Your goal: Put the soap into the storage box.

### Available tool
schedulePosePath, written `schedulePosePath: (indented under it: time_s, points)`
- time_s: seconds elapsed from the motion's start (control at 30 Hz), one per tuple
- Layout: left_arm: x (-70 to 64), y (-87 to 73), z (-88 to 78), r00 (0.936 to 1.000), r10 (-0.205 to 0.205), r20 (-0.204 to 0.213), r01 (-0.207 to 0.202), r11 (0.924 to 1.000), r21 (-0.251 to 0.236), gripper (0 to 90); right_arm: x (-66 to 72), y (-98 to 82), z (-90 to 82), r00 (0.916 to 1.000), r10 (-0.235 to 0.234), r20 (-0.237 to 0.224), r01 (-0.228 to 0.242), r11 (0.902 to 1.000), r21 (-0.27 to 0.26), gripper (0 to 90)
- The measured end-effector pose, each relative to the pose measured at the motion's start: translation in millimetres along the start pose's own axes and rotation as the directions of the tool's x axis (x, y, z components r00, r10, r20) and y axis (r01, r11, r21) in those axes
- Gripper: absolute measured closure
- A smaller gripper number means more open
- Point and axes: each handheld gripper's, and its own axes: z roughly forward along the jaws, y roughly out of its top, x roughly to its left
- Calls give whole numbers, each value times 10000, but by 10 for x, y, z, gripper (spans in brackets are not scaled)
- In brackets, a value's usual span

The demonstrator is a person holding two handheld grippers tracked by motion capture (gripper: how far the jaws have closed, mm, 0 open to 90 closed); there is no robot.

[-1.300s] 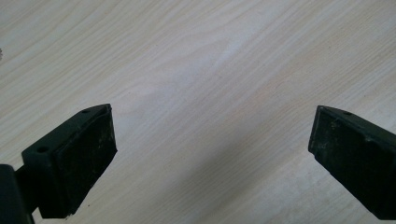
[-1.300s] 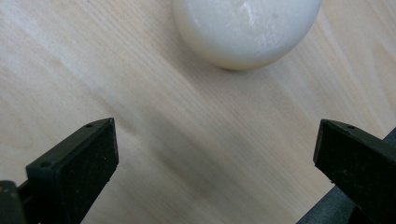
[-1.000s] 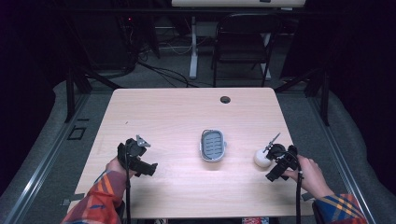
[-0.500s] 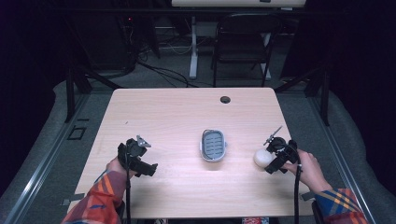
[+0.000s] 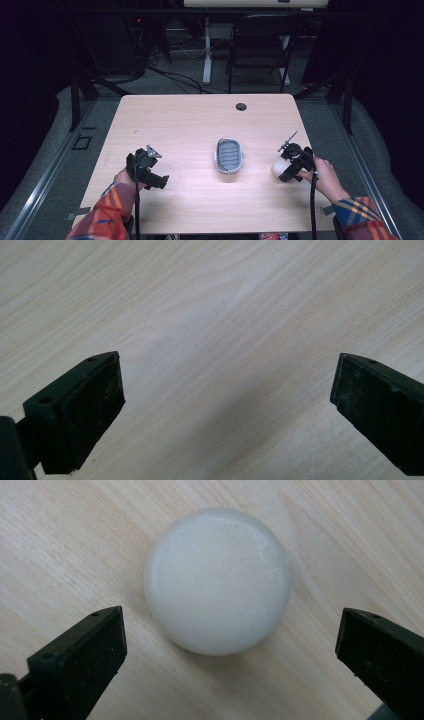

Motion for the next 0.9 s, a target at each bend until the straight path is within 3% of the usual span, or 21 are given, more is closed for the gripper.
schedulePosePath:
  time_s: [0.1, 0.33, 0.37, 0.4, 0.6, 0.63, 0.73, 0.9]
  points:
    - [0, 1, 0, 10000, 11, 7, -11, 10000, 0, 7, 9, 68, 48, 9998, 45, -195, -47, 10000, -59, 0]
    - [2, 0, 0, 10000, 18, -8, -18, 10000, -10, 7, 25, 169, 74, 9997, -220, -62, 221, 9996, 188, 0]
    - [2, 1, 1, 10000, 23, -16, -23, 10000, -8, 7, 52, 170, 116, 9999, 44, -117, -46, 9998, -205, 0]
    - [2, 1, 1, 10000, 23, -16, -23, 10000, -8, 7, 36, 192, 90, 9996, -284, -60, 285, 9994, 172, 0]
    - [-5, 1, -3, 10000, 24, -53, -24, 10000, -34, 6, 70, 222, 128, 9996, -282, -40, 282, 9996, 92, 0]
    - [-5, 1, -2, 10000, 24, -51, -25, 10000, -23, 6, 63, 237, 112, 9986, -501, 178, 494, 9981, 379, 0]
    - [-8, 2, -1, 10000, 46, -60, -46, 10000, -13, 6, 78, 233, 138, 9994, -306, 139, 303, 9993, 225, 0]
    - [-13, 3, -2, 10000, 61, -42, -61, 10000, -12, 6, 81, 251, 128, 9983, -572, 71, 569, 9977, 367, 1]
